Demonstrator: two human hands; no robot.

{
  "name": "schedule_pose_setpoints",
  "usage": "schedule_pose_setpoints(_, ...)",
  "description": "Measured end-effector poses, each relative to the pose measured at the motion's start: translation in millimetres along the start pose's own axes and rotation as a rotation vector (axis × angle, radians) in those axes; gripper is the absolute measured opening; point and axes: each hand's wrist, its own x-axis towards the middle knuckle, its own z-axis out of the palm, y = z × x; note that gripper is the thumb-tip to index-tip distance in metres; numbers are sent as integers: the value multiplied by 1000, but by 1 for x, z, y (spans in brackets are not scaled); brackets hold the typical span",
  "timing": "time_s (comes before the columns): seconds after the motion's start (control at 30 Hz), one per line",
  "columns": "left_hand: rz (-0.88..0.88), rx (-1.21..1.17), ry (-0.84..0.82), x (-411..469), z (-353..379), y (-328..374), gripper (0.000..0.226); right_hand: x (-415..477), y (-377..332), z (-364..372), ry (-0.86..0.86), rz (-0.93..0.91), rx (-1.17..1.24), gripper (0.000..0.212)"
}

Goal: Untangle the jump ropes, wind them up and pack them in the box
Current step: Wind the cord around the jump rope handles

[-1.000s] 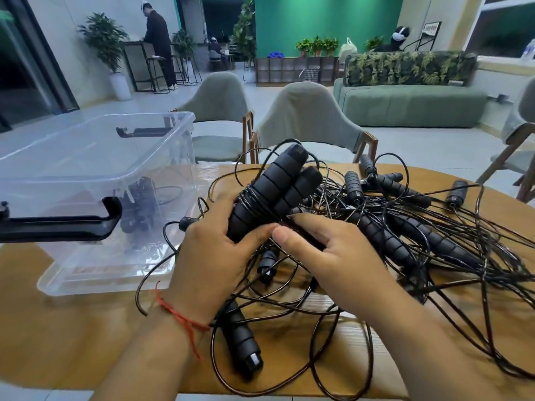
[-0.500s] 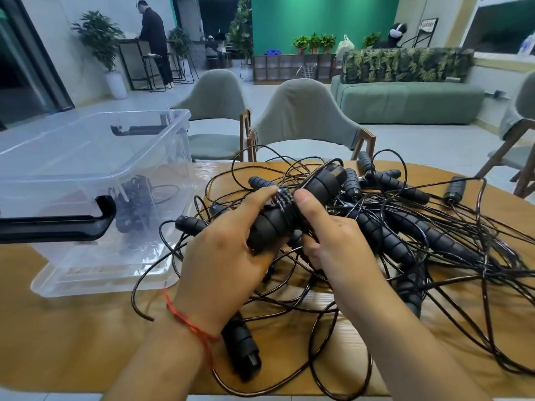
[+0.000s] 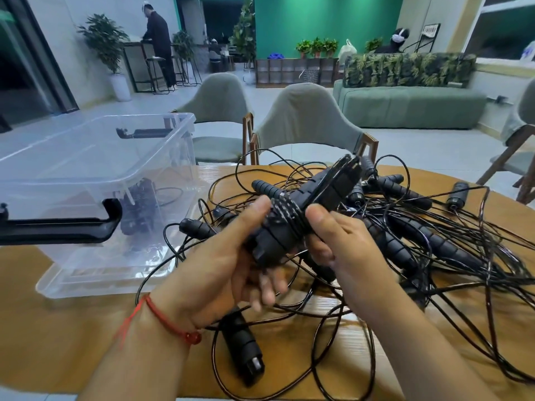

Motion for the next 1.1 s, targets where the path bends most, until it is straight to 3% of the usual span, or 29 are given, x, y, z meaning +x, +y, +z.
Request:
schedule_pose_setpoints(0.2, -87, -221, -380, 6, -13, -13, 72, -2, 1, -8, -177, -82, 101, 21)
schedule_pose_setpoints(0.33, -96, -355, -748, 12, -15, -27, 64, -4, 0, -12, -293, -24, 145, 28)
schedule_pose_setpoints(0.43, -42, -296, -806, 13, -17, -35, 58, -4, 0, -10, -391, 26, 208, 46)
schedule_pose_setpoints(0.57, 145, -48, -482, 9, -15, -21, 56, -1, -6, -13, -236, -46, 51, 26)
schedule_pose_setpoints(0.67, 302, 115, -200, 14, -11, -17, 56, 2, -8, -20, -129, -13, -172, 50)
schedule_pose_setpoints(0.9, 473, 709, 439, 18, -7, -24, 35, 4, -4, -15, 117, 79, -624, 64)
schedule_pose_setpoints(1.0, 511, 948, 495, 21, -18, -27, 41, 4, -4, -18, 151, 87, -678, 53)
schedule_pose_setpoints(1.1, 472, 1049, 483, 22, -21, -26, 28, 2, -16, -21, 118, 117, -527, 42)
